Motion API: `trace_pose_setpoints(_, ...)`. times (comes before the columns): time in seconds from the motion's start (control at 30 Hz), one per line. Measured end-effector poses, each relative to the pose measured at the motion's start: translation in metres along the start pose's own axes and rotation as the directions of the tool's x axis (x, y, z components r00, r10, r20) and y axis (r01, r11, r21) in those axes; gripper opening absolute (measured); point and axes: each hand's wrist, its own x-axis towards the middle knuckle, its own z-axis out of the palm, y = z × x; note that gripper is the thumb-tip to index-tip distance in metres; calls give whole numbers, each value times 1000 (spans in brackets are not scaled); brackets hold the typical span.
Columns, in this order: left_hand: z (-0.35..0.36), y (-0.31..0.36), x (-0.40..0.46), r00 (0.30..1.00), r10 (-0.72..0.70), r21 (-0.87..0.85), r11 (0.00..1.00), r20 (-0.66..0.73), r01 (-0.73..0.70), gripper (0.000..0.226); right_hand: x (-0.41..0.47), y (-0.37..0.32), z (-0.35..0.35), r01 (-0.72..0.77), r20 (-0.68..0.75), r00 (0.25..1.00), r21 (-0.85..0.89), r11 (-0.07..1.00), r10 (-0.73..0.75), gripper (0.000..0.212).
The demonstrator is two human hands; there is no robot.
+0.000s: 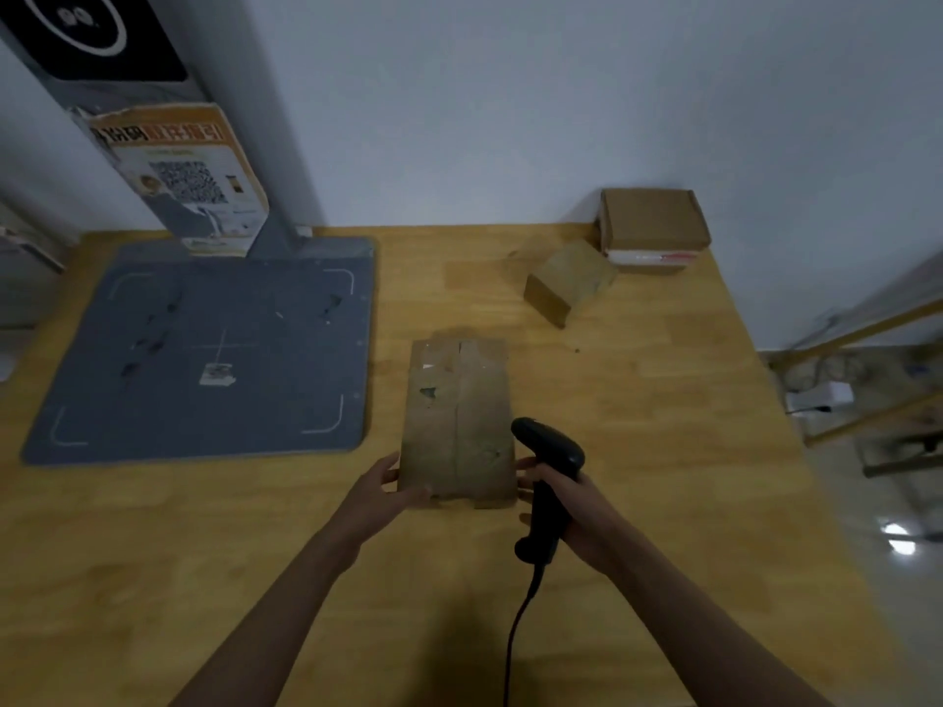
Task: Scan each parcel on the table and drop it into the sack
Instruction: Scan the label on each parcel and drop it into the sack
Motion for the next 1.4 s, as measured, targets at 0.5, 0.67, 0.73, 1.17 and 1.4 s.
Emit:
trace_pose_setpoints(0.5,28,-104,-86,994,5,418,907,105,-48,97,-85,164,-10,-93,-114,987,188,978,115,25)
trace_pose_setpoints(0.67,44,-71,-76,984,160,608,774,80,-176,94,-78,154,-13,-28,-166,984,248,968,71,23)
trace_pose_setpoints(0.73,57,-52,-64,978,175,662,721,114,-206,101,-73,147,-11,-9,-177,983,258,966,56,19)
trace_pose_setpoints(1.17,41,-35,-32,991,43,527,843,130,-106,136,-74,125,11,-4,-54,998,302,953,21,11)
trace_pose_setpoints(1.4,-2,-24,-36,994,68,333,939,80,-91,105,-74,92,47,21,110,993,273,962,-53,16)
